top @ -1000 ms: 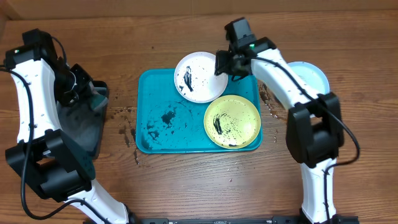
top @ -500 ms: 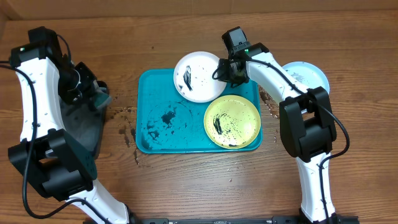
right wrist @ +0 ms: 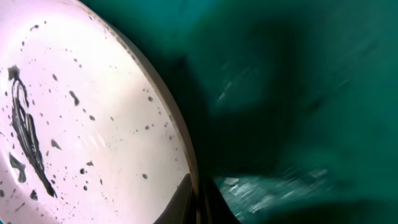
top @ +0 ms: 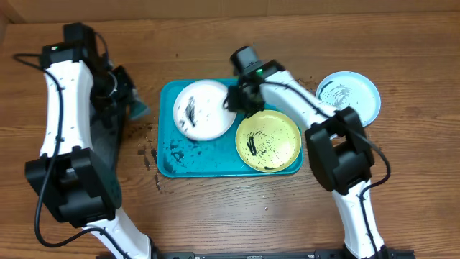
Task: Clean dirty plates on tray and stack at the side
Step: 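Bring the sponge from the basin onto the white plate with the left gripper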
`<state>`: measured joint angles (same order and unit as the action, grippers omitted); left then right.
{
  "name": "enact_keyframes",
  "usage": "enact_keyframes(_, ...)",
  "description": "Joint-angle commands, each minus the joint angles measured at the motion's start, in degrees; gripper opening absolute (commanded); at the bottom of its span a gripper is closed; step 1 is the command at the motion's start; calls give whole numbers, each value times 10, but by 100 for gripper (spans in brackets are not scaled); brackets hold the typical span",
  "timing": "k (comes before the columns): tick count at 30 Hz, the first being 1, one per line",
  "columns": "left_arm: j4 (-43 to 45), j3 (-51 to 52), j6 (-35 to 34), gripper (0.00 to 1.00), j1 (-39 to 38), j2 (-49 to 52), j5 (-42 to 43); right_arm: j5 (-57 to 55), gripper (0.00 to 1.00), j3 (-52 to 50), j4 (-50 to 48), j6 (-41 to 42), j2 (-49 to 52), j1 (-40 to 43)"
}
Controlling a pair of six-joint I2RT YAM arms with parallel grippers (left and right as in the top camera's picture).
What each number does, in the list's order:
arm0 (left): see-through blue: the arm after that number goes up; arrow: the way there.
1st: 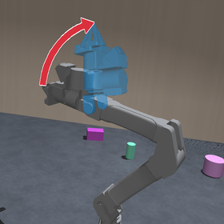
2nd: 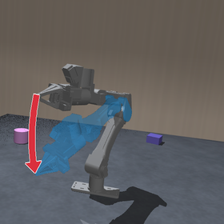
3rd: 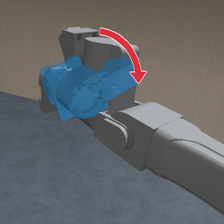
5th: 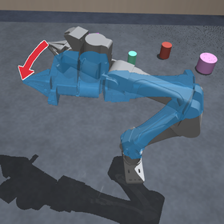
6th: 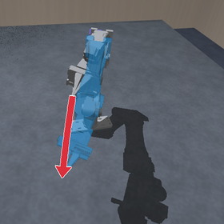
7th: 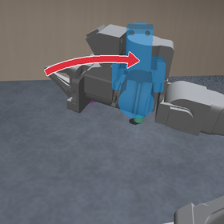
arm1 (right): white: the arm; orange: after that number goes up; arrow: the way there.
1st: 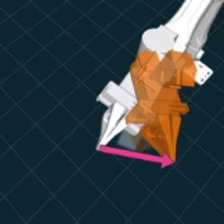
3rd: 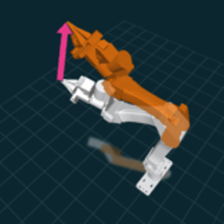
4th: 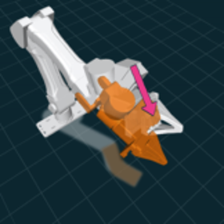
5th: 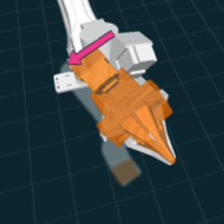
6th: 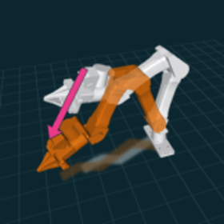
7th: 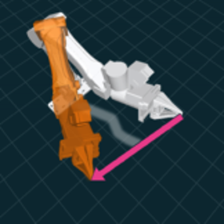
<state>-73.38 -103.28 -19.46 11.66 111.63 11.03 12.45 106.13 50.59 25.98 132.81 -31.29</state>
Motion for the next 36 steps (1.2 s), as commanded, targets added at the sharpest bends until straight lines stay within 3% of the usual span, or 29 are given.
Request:
enact_keyframes(1,1,-10,18,4,-34,-7,12,12,4,0,25,29,-2,-16)
enact_keyframes(18,13,42,20,4,-159,22,9,12,4,0,45,41,-1,-41)
enact_keyframes(23,68,108,-23,4,-182,22,11,12,4,0,47,41,-1,-41)
enact_keyframes(29,168,190,-26,4,-215,23,47,12,4,0,50,40,-1,-41)
enact_keyframes(36,224,219,-54,4,-234,23,14,11,4,0,52,40,-1,-41)
